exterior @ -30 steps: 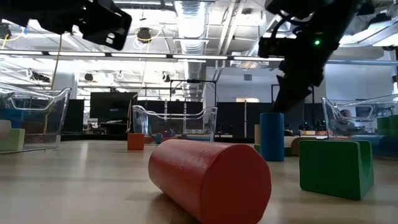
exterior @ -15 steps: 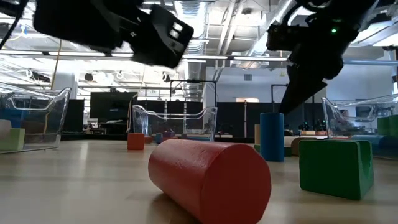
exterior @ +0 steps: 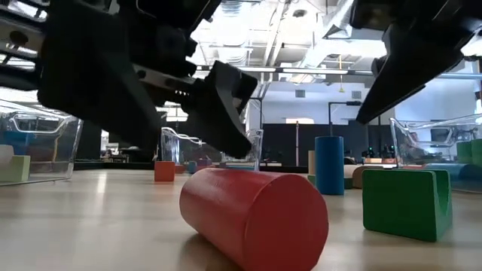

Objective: Sort blocks by size
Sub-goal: Put the red cylindrical block into the right transparent bin

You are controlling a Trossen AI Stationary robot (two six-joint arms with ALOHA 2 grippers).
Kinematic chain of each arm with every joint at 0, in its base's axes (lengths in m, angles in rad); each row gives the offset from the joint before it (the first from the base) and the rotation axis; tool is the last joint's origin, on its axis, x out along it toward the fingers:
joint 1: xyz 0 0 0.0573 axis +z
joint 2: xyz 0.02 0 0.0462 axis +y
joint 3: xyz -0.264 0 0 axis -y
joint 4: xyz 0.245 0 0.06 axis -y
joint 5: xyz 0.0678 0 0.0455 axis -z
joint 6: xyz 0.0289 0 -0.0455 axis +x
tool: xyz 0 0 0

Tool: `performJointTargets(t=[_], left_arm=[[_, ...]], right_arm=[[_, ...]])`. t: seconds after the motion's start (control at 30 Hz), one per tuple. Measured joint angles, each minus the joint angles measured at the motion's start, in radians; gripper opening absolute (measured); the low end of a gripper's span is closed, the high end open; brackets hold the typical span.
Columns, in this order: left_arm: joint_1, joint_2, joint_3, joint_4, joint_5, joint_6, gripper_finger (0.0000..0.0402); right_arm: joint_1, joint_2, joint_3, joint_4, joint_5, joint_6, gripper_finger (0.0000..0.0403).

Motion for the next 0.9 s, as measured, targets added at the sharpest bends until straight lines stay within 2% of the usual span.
performJointTargets(t=[0.4,0.67,0.9], left_arm=[[0.002,0.043,-0.001,0.079,0.032,0.083,0.0241],[0.016,0.081,0.000,0.126,0.036,0.060,0.0242],[0.017,0.154,0.059,0.137,0.097,0.028,0.0240]], right_arm=[[0.016,0.000,0.000,0.027,0.032,-0.004,0.0175],[0.002,0.000,0.000,0.039,0.034,-0.006,0.0175],[0.016,0.000,0.000,0.056,0.034,-0.008,0.0175]])
